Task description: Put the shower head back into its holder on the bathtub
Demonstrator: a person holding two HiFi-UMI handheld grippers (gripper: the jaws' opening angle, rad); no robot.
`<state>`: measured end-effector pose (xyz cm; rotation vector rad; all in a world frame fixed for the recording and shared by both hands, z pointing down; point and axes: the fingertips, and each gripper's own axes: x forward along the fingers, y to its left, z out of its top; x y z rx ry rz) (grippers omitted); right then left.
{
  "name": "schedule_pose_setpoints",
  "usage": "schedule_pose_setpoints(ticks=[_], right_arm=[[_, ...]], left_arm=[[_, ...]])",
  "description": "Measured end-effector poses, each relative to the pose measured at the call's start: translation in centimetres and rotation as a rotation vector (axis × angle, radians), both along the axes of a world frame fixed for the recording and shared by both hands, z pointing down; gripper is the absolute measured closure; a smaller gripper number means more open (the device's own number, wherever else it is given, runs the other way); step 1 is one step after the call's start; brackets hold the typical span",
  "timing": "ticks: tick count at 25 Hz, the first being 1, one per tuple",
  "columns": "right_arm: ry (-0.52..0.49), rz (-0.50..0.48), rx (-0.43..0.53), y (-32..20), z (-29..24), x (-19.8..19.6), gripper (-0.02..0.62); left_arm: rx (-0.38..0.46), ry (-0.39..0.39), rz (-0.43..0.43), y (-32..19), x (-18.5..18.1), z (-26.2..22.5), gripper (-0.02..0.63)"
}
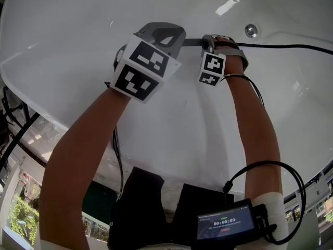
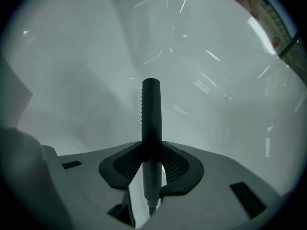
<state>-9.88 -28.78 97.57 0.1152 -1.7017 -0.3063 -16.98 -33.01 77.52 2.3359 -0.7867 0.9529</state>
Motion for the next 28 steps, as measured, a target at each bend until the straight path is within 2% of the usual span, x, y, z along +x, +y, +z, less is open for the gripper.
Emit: schedule_pose_setpoints(ticks=[4,8,14,20,28], right_arm=[[-0.155,0.081,0.140,-0.1,-4.3,-0.9,0.469],[-0.306,0.158,0.257,0.9,-9.5,-2.3,0.469],[-0.511,0.355,0.432,4.5,-24.5,1.5,0.469],[-0.715,0.564,0.558,7.2,-38.6,6.3,0.469],[-0.902,0.704,0.764,12.2,-57.8,14.8,0.471]], left_arm=[[0.017,-0.009,-0.035,-0.6,-0.9,0.2,0.588],[0.088,0.008,-0.089,-1.6,-2.1,-1.4,0.588],[0.173,0.098,-0.157,-1.5,-0.1,-11.1,0.588],[0.231,0.177,-0.160,0.5,3.1,-20.2,0.588],[0.319,0.277,-0.124,5.8,10.4,-33.6,0.588]])
